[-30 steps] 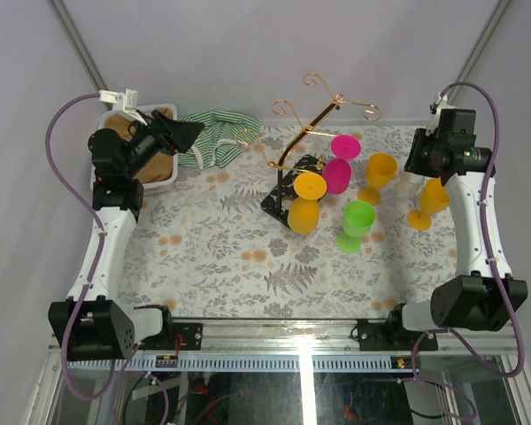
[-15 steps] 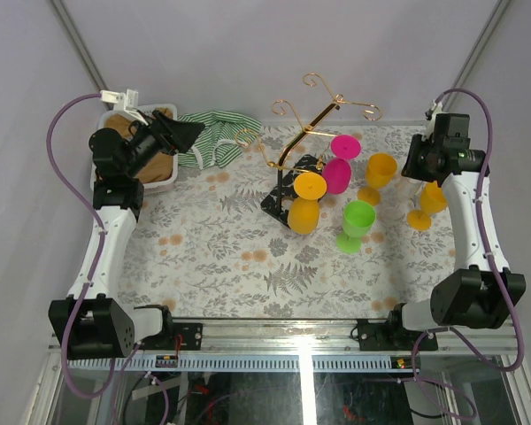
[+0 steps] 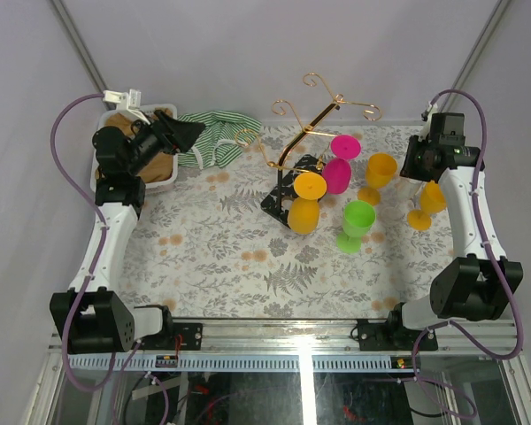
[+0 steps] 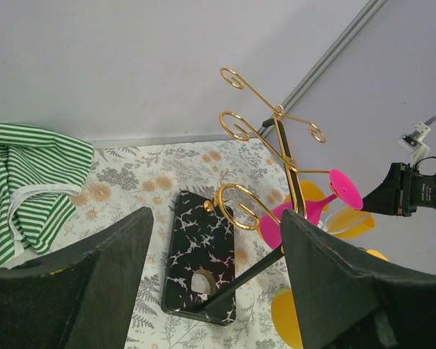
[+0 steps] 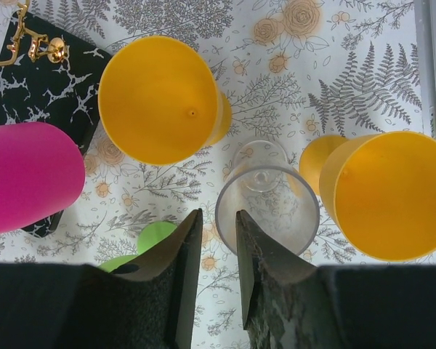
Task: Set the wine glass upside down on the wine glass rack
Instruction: Pick up the wine glass at the center of the board.
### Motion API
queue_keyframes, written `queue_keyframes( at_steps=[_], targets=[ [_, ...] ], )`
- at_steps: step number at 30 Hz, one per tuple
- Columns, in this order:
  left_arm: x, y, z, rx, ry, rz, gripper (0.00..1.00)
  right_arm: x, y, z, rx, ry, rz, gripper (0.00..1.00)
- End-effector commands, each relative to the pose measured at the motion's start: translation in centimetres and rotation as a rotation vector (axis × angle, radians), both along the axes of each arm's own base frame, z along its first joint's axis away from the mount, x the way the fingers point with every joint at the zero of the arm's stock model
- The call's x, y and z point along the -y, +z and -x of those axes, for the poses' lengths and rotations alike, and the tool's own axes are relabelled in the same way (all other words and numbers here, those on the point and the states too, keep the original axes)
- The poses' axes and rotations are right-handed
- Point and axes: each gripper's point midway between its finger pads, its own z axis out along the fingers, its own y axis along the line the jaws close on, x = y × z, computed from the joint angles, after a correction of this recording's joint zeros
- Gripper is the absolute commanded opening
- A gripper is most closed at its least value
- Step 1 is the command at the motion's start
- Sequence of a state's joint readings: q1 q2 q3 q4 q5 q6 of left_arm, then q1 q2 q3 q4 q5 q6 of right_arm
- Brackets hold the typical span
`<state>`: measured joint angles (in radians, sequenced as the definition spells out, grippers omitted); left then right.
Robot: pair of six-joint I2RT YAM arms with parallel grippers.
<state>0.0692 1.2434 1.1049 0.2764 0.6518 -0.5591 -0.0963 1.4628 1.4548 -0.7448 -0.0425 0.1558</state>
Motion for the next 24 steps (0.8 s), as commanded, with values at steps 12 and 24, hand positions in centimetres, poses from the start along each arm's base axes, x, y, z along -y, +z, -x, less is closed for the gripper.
queue_keyframes(
  at_steps=[12,24],
  targets=[
    [-0.48,1.58,-0.66,0.045,0.015,-0.015,0.70,0.79,-0.01,-0.86,0.026,-0.002,0.056,0.28],
    [-0.48,1.36,-0.63,0.040,0.015,-0.016,0.70,0.81,-0.16,-0.71,0.018,-0.003,0.058,0.04]
  ],
)
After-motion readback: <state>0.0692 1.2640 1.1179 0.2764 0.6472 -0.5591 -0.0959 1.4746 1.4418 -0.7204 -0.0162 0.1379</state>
